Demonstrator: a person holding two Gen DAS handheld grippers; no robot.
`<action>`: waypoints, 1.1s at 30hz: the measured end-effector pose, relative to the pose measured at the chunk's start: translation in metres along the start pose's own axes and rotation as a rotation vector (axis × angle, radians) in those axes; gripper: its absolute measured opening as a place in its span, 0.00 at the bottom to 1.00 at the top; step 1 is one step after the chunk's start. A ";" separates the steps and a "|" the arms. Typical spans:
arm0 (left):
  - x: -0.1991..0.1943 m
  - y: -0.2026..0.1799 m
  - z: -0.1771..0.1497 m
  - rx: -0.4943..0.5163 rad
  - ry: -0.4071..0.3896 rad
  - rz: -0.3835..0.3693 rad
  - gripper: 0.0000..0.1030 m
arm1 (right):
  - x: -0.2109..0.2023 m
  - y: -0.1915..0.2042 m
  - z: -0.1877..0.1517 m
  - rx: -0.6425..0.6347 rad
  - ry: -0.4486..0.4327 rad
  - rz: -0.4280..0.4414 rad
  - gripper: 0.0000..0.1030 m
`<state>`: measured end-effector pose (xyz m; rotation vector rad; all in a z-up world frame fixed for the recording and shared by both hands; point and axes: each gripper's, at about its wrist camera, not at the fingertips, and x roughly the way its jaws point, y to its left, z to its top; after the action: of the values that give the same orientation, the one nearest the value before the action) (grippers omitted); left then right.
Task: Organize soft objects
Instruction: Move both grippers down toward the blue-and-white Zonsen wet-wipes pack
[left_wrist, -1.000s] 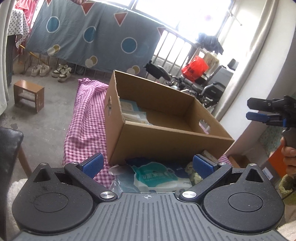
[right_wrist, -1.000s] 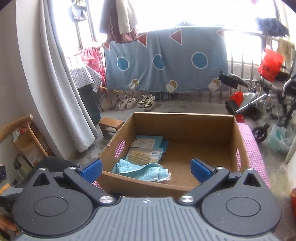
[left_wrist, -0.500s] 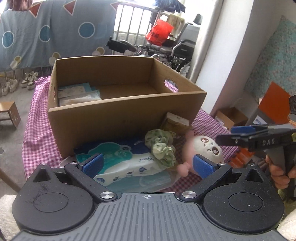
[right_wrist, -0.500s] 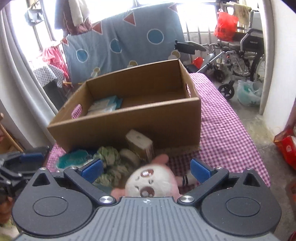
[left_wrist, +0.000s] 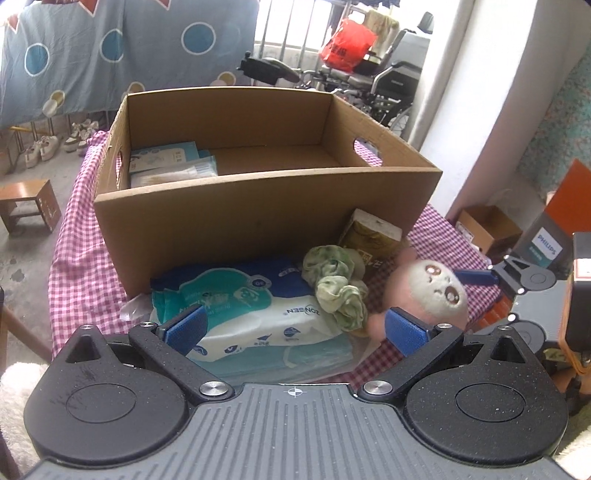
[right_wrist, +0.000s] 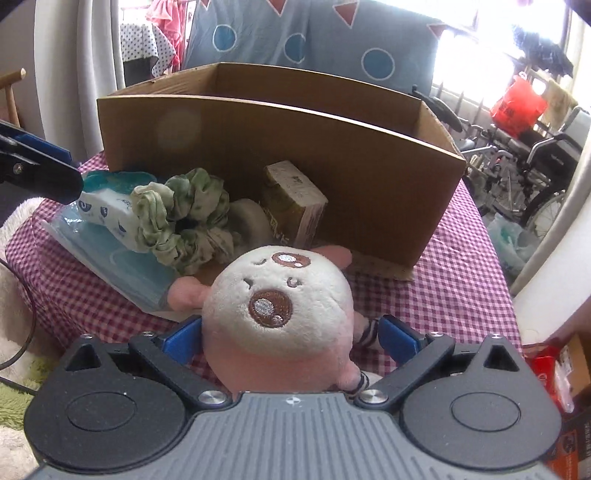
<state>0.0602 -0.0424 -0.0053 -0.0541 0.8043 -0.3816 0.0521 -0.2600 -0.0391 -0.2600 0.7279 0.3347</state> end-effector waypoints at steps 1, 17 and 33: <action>0.000 0.000 0.000 0.001 0.001 0.003 1.00 | 0.001 -0.003 0.001 -0.002 -0.006 -0.016 0.95; 0.002 0.013 -0.002 -0.041 0.007 -0.017 1.00 | 0.022 -0.024 0.016 -0.010 -0.065 -0.111 0.95; -0.027 0.071 -0.021 -0.176 -0.067 0.060 0.98 | -0.035 0.001 0.079 0.201 -0.214 0.306 0.62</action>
<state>0.0506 0.0351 -0.0146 -0.2059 0.7696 -0.2504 0.0748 -0.2391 0.0411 0.0796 0.5841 0.5661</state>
